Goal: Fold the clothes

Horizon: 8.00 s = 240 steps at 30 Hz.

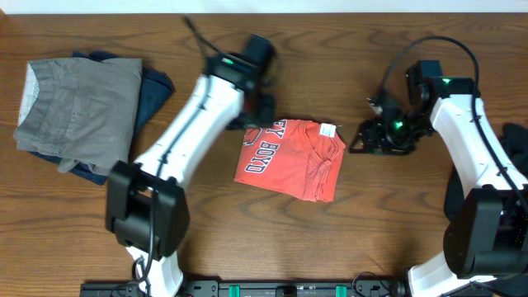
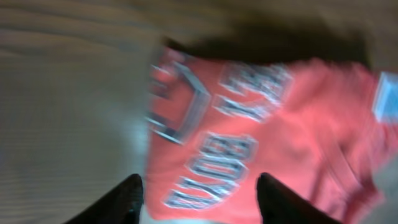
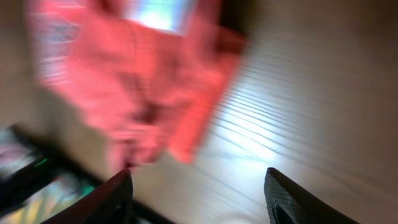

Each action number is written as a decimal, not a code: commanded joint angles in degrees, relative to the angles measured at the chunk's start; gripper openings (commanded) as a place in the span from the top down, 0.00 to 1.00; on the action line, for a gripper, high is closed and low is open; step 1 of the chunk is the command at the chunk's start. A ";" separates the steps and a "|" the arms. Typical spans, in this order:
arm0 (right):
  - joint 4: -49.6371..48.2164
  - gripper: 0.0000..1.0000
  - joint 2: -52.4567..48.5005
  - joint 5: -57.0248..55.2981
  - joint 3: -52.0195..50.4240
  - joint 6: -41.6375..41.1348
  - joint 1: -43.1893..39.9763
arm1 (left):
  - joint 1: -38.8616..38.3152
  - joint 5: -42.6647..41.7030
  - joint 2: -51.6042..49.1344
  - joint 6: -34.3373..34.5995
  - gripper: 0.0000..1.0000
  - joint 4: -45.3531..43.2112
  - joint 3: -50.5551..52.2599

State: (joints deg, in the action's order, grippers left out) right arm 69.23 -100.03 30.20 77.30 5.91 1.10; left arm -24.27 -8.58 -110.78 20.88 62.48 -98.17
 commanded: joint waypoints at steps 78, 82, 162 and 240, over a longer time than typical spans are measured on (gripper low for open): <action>-14.75 0.97 0.55 -37.51 -23.78 -48.41 25.20 | 8.28 -5.81 -1.42 -5.44 0.28 0.66 0.13; -25.24 0.87 0.55 -44.17 -22.73 -45.59 20.20 | 8.22 -5.84 -1.42 -5.42 0.28 0.63 0.13; -6.43 0.50 14.75 -37.70 -7.98 -29.64 13.16 | 32.65 -27.78 5.99 -21.81 0.94 -17.27 -8.37; 3.91 0.01 14.62 -23.26 -8.15 -31.98 10.97 | 18.05 -3.85 0.72 -13.51 0.02 34.36 -7.43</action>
State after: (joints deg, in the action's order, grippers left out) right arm 70.22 -86.17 6.74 68.51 -26.11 12.27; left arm -6.22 -13.28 -110.83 8.51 92.36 -105.84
